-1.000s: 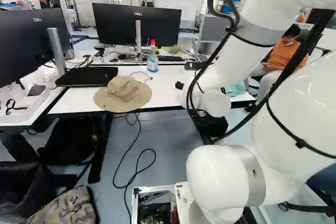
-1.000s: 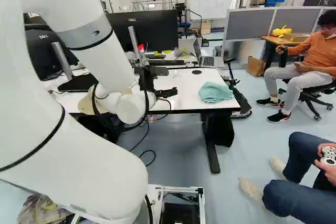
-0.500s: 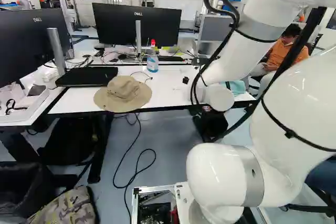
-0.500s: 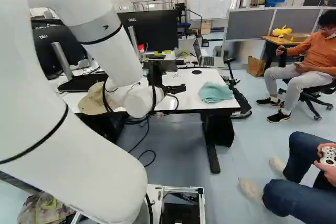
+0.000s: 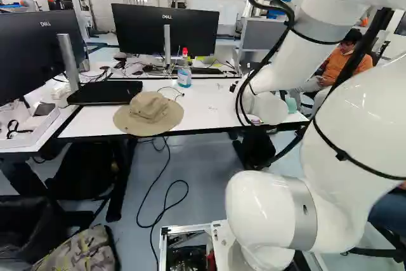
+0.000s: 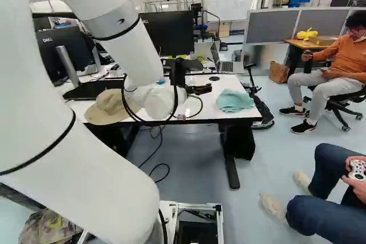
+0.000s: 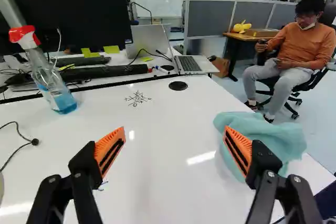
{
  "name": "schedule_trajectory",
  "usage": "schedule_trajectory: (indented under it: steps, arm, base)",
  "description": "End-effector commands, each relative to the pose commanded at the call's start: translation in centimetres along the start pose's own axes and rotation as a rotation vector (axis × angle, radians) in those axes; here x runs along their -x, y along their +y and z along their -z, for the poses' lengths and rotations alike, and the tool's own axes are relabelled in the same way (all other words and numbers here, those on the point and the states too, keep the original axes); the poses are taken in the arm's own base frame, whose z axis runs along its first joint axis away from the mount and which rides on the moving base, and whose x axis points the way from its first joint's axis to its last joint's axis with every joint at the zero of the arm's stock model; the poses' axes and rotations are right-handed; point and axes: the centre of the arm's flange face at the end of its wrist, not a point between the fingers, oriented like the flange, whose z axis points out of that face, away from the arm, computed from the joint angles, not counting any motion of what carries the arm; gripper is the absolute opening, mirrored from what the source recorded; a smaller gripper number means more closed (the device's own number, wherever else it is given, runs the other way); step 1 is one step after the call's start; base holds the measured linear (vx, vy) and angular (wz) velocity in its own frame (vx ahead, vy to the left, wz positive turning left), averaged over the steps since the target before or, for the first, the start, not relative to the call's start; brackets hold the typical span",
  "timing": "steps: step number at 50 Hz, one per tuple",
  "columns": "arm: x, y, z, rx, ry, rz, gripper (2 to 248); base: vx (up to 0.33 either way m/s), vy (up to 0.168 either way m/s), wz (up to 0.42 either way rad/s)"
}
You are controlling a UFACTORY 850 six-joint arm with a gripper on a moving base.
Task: Clean the table with the green towel
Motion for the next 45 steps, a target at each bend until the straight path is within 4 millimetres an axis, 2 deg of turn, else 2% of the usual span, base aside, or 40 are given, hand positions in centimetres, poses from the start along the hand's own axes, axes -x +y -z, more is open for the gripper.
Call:
schedule_trajectory:
  steps: [20,45]
  arm:
    - [-1.0,2.3,-2.6,0.056,-0.016,-0.015,247]
    - [-1.0,5.7,-4.3,0.131,-0.061,-0.038,247]
  base:
    - [0.0,0.0,0.0]
    - [0.0,0.0,0.0]
